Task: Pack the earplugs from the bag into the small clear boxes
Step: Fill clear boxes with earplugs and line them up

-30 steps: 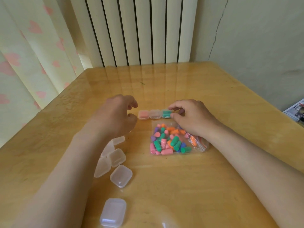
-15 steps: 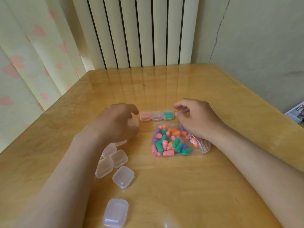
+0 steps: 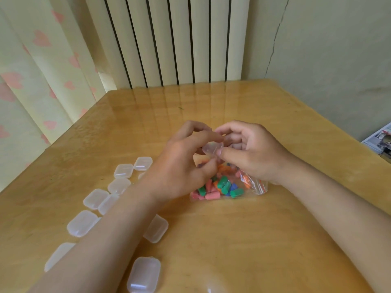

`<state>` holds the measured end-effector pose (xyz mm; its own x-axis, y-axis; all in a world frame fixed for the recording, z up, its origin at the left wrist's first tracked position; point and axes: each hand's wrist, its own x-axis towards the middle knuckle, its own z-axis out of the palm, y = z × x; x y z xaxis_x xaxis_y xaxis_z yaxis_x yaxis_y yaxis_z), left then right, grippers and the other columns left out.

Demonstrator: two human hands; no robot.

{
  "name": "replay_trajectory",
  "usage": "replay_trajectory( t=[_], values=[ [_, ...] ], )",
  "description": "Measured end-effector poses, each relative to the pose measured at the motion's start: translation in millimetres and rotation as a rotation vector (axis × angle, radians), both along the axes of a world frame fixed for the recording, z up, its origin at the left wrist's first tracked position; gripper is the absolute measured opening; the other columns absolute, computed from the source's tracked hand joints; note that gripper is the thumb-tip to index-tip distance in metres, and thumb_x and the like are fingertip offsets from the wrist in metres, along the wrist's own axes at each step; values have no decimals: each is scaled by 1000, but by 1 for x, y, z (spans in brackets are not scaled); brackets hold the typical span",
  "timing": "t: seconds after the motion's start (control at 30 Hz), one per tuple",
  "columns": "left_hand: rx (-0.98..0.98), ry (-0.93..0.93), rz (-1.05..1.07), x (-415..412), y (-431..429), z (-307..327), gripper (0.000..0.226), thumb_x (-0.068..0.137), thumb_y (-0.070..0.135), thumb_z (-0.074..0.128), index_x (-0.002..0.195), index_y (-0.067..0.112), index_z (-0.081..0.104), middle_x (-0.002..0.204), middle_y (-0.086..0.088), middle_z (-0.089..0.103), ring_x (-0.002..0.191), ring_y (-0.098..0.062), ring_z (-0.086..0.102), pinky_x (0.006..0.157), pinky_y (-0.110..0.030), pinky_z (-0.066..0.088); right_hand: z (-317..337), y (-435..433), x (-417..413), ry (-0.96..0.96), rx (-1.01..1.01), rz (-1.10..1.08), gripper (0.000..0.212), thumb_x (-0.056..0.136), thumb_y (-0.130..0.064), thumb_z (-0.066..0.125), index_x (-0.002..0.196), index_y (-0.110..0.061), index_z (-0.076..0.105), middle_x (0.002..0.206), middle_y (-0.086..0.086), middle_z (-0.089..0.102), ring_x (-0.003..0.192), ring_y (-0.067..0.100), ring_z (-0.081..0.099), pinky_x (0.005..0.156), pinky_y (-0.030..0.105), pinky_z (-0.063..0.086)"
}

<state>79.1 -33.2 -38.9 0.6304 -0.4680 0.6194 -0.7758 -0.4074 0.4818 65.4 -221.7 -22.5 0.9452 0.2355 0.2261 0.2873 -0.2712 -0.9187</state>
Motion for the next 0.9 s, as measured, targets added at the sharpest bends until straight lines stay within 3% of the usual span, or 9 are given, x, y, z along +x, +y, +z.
replay_trajectory(
  t=[0.1,0.27,0.43,0.7,0.83,0.9],
  values=[
    [-73,60,3,-1,-3,-2,35,82,18,75,117,18,72,113,-6,54,104,-13,63,86,-32,58,1,-2,-1,67,73,38,24,91,2,66,109,-13,65,87,10,74,60,16,63,54,27,50],
    [-315,291,-68,-7,-11,2,36,79,11,77,113,19,72,109,-16,56,100,-18,67,90,-28,57,4,-5,0,104,163,41,25,88,7,66,110,-3,62,95,26,71,68,33,58,55,31,50],
    [-373,405,-7,-8,-12,6,28,79,7,81,103,16,73,102,-8,72,90,-17,73,83,-38,60,3,-2,0,103,166,28,38,71,-8,62,108,-8,64,87,18,70,68,22,63,55,30,50],
    [-399,351,29,-10,-14,6,24,72,15,79,96,11,75,102,-7,72,90,-22,73,86,-40,59,5,2,-3,73,162,-18,32,68,-7,59,100,-11,63,83,18,67,66,29,58,53,33,47],
    [-371,271,41,-11,-16,7,24,75,16,79,98,14,75,101,-4,73,93,-18,72,84,-32,59,8,1,-3,50,189,-21,30,68,-4,58,98,-10,63,81,18,66,68,32,57,58,39,46],
    [-408,258,53,-12,-17,9,16,81,11,78,96,11,75,93,-4,75,86,-15,73,77,-29,59,7,2,-4,34,178,-39,26,71,-3,60,95,-10,63,80,17,64,64,26,58,56,37,46]
  ],
)
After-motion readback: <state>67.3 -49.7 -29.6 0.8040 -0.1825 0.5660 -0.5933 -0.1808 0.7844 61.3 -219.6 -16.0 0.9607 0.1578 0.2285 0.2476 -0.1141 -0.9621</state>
